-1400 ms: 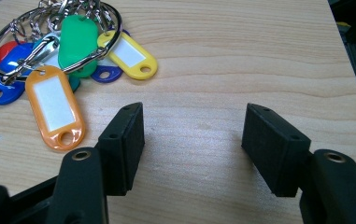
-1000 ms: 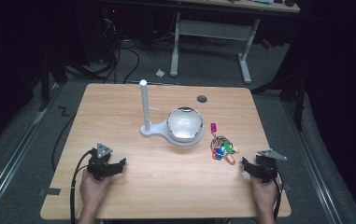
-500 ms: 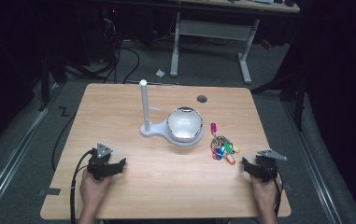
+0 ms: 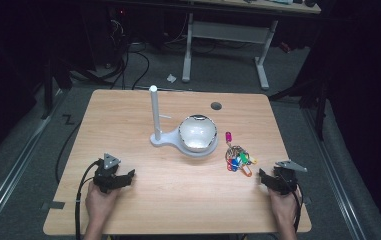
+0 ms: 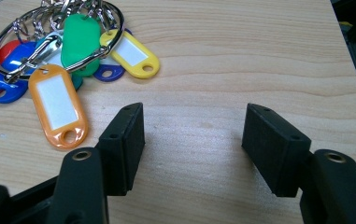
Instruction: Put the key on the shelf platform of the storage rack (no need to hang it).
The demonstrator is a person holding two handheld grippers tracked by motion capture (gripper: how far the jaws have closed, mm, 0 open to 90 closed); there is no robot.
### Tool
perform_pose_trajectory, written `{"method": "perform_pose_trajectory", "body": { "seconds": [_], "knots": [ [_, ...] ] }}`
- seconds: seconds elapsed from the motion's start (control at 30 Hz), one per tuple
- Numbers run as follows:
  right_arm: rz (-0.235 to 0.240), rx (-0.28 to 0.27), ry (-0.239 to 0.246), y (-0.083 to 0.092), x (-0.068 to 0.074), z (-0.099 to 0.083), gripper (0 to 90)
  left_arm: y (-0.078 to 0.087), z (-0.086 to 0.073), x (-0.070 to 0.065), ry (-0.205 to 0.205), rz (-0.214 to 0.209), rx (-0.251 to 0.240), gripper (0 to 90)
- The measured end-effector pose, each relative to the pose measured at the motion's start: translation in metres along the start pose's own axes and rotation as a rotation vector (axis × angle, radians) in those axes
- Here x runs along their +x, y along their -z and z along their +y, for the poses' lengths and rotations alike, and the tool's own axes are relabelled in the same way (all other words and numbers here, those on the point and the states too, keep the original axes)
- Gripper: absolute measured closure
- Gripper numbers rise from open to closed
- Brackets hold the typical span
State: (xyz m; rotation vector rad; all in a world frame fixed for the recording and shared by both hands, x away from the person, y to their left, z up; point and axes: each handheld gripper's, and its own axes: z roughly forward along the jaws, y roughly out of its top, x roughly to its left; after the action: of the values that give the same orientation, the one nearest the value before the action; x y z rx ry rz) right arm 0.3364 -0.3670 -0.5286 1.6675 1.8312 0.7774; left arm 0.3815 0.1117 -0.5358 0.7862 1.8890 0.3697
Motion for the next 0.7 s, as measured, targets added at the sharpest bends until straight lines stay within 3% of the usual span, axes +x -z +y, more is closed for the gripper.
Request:
{"method": "perform_pose_trajectory", "body": {
  "seconds": [0.33,0.47,0.53,0.7],
  "knots": [
    [0.036,0.007,-0.021,0.005,0.001,0.000,43.8,0.000,0.000,0.000,0.000,0.000,0.000,26.9],
    [0.048,-0.027,-0.020,0.009,0.002,0.001,45.4,0.000,0.000,0.000,0.000,0.000,0.000,26.9],
    [0.078,-0.041,-0.021,0.013,0.005,0.003,46.3,0.000,0.000,0.000,0.000,0.000,0.000,26.9],
    [0.098,-0.051,0.014,0.016,0.012,0.007,46.6,0.000,0.000,0.000,0.008,0.004,0.003,26.9]
  ]
}}
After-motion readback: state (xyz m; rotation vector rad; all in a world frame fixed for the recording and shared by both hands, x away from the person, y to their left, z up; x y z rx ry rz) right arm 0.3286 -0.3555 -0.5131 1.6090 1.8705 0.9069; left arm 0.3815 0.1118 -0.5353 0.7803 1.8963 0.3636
